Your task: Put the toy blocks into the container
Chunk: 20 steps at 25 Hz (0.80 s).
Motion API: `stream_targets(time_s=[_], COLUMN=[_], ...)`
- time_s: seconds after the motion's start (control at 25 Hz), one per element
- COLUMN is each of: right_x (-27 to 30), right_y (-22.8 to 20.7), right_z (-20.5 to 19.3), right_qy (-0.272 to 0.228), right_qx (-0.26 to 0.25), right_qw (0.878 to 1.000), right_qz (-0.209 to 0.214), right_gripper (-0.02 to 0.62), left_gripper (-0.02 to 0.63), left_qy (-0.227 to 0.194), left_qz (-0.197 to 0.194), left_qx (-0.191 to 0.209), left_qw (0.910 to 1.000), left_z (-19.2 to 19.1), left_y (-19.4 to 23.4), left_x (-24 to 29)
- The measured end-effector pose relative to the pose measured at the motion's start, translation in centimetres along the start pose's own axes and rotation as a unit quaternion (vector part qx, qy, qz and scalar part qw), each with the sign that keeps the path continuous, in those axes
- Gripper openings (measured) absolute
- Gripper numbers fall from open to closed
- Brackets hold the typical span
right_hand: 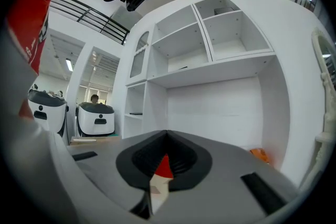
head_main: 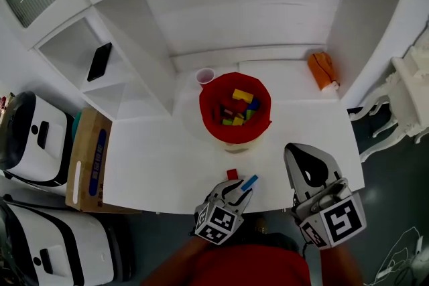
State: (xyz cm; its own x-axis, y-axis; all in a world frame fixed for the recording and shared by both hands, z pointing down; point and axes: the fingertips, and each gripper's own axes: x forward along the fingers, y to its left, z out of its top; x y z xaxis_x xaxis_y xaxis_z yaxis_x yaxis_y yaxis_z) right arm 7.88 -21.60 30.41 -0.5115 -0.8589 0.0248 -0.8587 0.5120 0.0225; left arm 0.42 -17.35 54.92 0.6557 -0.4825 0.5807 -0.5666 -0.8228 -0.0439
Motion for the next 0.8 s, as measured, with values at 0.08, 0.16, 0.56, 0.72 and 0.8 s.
stream_targets(time_s=[0.08, 0.16, 0.56, 0.72, 0.8], right_x=[-0.5, -0.9, -2.0, -2.1, -2.1], right_y=[0.0, -0.2, -0.8, -0.8, -0.8], right_z=[-0.3, -0.6, -1.9, -2.3, -2.7], right_qy=[0.004, 0.006, 0.020, 0.023, 0.025], right_qx=[-0.001, 0.000, 0.010, 0.015, 0.018], right_qw=[1.000, 1.000, 1.000, 1.000, 0.999], right_qz=[-0.003, -0.005, -0.014, -0.014, -0.014], right_gripper=[0.003, 0.003, 0.003, 0.003, 0.003], left_gripper=[0.166, 0.166, 0.087, 0.087, 0.087], left_qy=[0.025, 0.042, 0.050, -0.014, -0.067], left_qz=[0.000, 0.001, -0.002, -0.004, 0.001], left_qx=[0.007, 0.013, 0.012, -0.013, -0.032], left_qw=[0.9997, 0.9990, 0.9987, 0.9998, 0.9973], left_z=[-0.9, -1.5, -1.9, 1.1, 4.4], left_y=[0.0, -0.1, -0.4, -0.6, -0.3], left_x=[0.8, 1.5, 2.2, 0.4, -1.5])
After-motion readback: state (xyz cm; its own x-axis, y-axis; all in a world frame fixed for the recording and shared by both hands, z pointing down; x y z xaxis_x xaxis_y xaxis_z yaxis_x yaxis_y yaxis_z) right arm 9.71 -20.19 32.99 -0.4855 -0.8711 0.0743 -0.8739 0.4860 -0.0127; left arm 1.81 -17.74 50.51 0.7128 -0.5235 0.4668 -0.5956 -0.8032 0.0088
